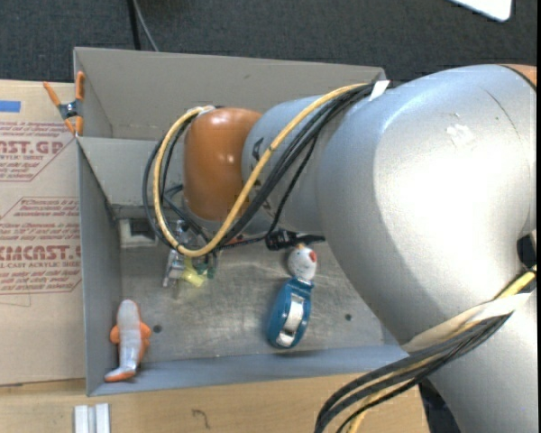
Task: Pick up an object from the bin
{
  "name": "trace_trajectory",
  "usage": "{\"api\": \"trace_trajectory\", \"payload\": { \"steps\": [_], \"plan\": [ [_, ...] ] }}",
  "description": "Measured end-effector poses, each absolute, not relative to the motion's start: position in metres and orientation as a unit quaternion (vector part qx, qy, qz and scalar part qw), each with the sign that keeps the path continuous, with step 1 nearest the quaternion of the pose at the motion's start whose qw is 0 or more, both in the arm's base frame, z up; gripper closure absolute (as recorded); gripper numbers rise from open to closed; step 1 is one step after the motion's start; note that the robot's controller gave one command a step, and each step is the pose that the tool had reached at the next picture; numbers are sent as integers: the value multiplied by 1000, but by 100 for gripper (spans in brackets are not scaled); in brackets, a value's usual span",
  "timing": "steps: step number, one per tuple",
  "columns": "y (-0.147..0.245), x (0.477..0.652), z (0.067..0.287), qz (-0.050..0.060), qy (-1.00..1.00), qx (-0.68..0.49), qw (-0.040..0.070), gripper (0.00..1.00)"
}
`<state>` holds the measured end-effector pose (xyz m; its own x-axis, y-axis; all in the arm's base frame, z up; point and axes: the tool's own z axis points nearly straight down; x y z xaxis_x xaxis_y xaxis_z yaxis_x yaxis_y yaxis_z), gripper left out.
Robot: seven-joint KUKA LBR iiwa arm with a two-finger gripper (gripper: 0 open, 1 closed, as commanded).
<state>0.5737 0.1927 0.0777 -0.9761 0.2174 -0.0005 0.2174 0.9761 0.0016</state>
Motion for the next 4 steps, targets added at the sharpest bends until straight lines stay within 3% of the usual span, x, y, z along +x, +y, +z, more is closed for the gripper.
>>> {"api": "trace_trajectory", "payload": {
  "steps": [1, 2, 3, 4],
  "plan": [
    [192, 571, 118, -1, 994, 107, -4, 100],
    [196, 579, 74, 0, 993, 119, 1, 0],
    [197, 581, 72, 1, 993, 120, 3, 100],
    [197, 581, 72, 1, 993, 120, 3, 100]
  ]
}}
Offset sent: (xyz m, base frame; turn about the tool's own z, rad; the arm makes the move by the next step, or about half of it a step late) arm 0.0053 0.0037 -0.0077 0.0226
